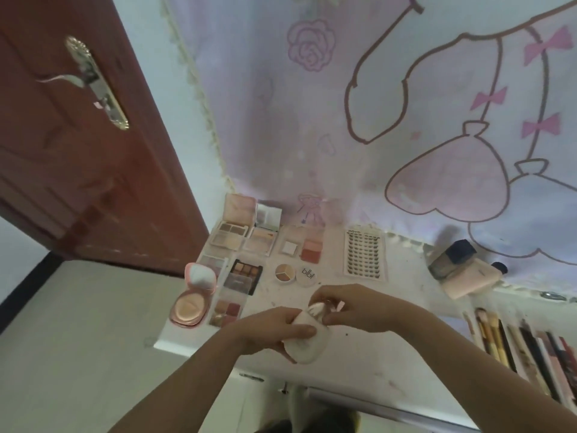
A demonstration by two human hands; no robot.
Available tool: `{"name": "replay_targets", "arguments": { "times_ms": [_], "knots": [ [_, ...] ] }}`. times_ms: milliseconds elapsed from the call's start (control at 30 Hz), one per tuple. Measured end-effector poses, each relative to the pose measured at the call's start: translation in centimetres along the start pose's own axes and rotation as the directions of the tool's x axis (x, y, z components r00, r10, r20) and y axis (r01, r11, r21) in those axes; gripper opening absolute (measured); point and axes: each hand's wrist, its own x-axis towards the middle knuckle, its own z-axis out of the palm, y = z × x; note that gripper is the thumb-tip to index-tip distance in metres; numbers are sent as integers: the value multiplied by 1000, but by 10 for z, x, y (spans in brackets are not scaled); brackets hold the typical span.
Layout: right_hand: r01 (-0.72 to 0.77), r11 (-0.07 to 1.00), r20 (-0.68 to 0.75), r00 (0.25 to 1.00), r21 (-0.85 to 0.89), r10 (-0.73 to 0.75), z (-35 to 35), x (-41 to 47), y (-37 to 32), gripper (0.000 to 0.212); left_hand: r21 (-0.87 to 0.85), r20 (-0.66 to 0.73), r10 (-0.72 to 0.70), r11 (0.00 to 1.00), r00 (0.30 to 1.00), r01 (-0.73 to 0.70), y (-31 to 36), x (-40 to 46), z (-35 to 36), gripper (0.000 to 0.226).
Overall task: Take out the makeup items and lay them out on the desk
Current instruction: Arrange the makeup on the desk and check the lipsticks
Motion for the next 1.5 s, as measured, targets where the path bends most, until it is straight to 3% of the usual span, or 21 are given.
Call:
{"name": "replay_targets", "arguments": {
  "times_ms": [167, 333, 400, 500, 533, 600, 700, 800, 900, 1100, 1200, 1267, 1367, 1433, 1500],
  "knots": [
    [142, 989, -141, 981, 35, -136, 22, 13, -20, 23, -425, 235, 21, 901, 972, 83, -19, -26, -26, 60],
    [251, 965, -204, 951, 81, -230, 30, 17, -29, 31, -550, 187, 51, 833, 981, 62, -30, -40, -38, 65],
    [213, 957, -171, 968, 194, -181, 24, 18, -29, 46, -504, 158, 79, 864, 984, 12, -25, -40, -39, 58],
    [-13, 898, -48, 998, 439, 38, 13, 21, -30, 23, -303, 62, 60, 952, 996, -38, -18, -38, -36, 48],
    [-122, 886, 14, 991, 447, 130, 11, 23, -29, 29, -235, 29, 53, 971, 998, -45, -16, -36, -35, 46],
    [-307, 884, 152, 951, 353, 270, 13, 27, -31, 61, -148, -21, 42, 988, 999, -45, -15, -32, -33, 43],
    [-403, 889, 183, 912, 218, 368, 22, 36, -31, 78, 44, -115, 68, 997, 991, -63, -14, -27, -31, 29],
    [-393, 875, 187, 918, 285, 351, 22, 39, -25, 54, 294, -226, 165, 951, 960, -94, -16, -23, -30, 22],
    [-295, 860, 159, 955, 416, 251, 21, 36, -16, 29, 326, -288, 195, 940, 938, -96, -23, -19, -32, 23],
    [-84, 928, -44, 993, 362, 107, 28, 35, -3, 44, 213, -232, 42, 977, 972, 8, -34, -18, -39, 28],
    [-94, 877, -153, 970, 471, 187, 27, 32, 12, 48, 115, -220, 16, 993, 975, 10, -42, -22, -44, 22],
    [-195, 875, -155, 945, 443, 289, 34, 36, 24, 48, 116, -378, 70, 993, 923, -28, -44, -18, -44, 25],
    [-324, 860, -173, 893, 394, 416, 62, 53, 39, 55, 284, -648, 185, 959, 739, 9, -42, 1, -42, 39],
    [-348, 863, -253, 855, 368, 452, 79, 68, 41, 55, 332, -715, 226, 942, 662, 37, -35, 13, -40, 37],
    [-325, 874, -333, 831, 361, 446, 91, 84, 37, 50, 337, -740, 239, 941, 628, 39, -31, 22, -39, 34]
  ]
}}
